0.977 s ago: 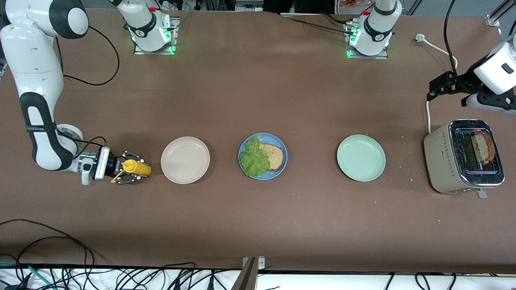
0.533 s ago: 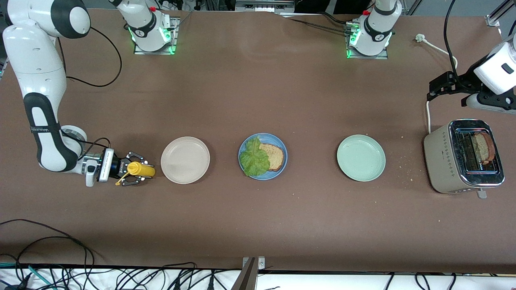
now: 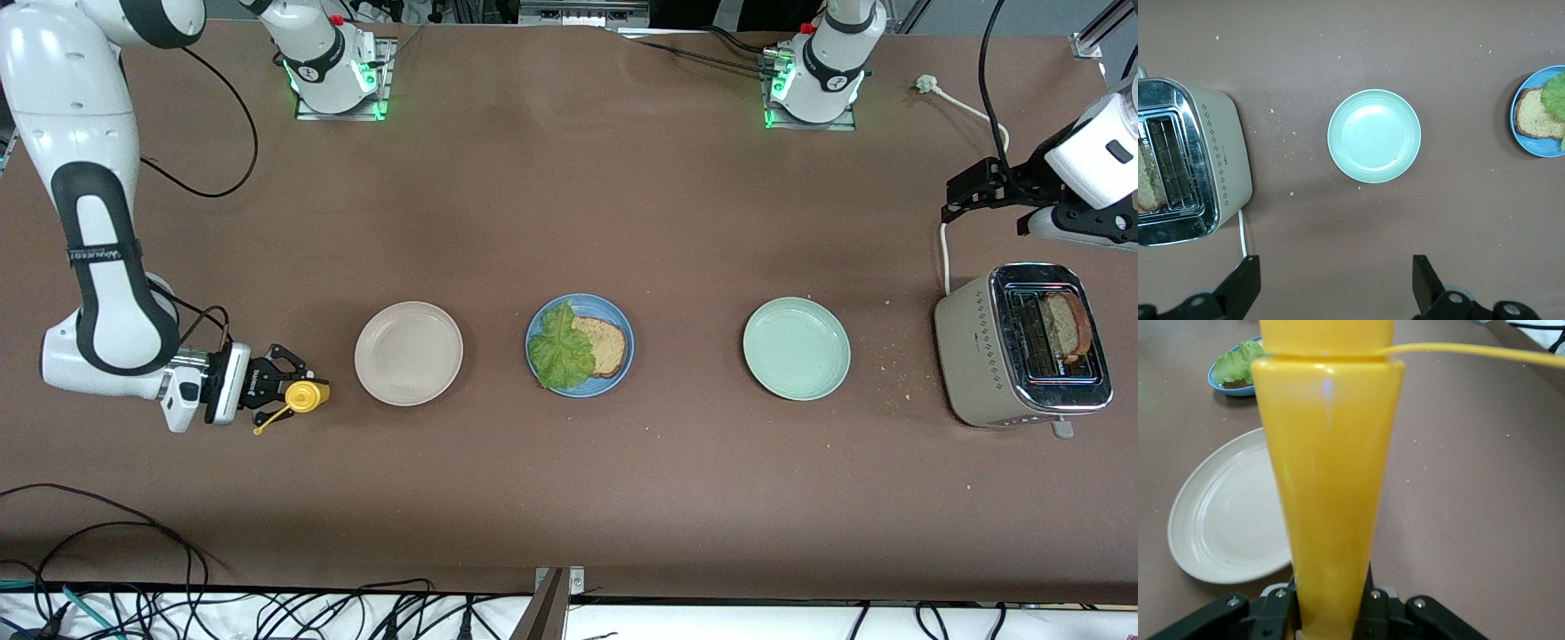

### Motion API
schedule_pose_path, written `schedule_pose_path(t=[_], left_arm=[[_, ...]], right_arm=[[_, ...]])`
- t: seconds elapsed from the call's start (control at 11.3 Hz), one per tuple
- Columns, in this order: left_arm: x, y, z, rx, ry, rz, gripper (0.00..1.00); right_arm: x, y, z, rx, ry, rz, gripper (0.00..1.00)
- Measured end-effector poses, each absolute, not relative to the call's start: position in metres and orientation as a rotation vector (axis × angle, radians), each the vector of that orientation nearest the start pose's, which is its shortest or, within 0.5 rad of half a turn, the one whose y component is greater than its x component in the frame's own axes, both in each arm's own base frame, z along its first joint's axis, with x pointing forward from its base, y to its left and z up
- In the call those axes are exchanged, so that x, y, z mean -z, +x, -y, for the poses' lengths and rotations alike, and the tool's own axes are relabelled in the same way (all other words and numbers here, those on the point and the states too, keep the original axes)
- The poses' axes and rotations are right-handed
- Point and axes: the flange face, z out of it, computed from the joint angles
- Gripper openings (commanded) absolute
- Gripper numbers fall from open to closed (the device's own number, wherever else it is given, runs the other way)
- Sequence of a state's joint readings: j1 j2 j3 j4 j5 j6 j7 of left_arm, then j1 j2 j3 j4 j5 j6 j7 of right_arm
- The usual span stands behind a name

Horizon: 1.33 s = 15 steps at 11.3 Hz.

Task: Make sandwich in blue plate with both arms
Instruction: 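Carry the yellow bottle over the blue plate and tilt it down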

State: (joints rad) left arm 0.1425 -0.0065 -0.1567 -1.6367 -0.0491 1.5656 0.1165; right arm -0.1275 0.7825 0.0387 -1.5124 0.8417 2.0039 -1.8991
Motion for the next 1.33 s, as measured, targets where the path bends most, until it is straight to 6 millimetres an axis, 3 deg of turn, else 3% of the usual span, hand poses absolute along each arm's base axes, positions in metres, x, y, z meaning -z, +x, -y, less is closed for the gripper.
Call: schedule_pose_path(t=[0.36, 0.71, 0.89, 1.33], left_arm=[[-0.597, 0.55, 0.013, -0.099, -3.185, -0.205, 1.0], [-0.597, 0.55, 0.013, -0.099, -3.185, -0.205, 1.0], [-0.597, 0.55, 0.013, -0.1, -3.185, -0.205, 1.0], [-0.597, 0.55, 0.013, -0.1, -3.185, -0.205, 1.0]], right_arm=[[-0.259, 0.699, -0.046, 0.347, -2.142, 1.549, 0.0], [-0.302, 0.683, -0.155, 0.089, -2.379, 1.621, 0.0], [-0.309, 0.67, -0.201, 0.012, -2.482, 1.631, 0.0], [-0.318, 0.636, -0.285, -0.115, -2.63, 1.839, 0.0]])
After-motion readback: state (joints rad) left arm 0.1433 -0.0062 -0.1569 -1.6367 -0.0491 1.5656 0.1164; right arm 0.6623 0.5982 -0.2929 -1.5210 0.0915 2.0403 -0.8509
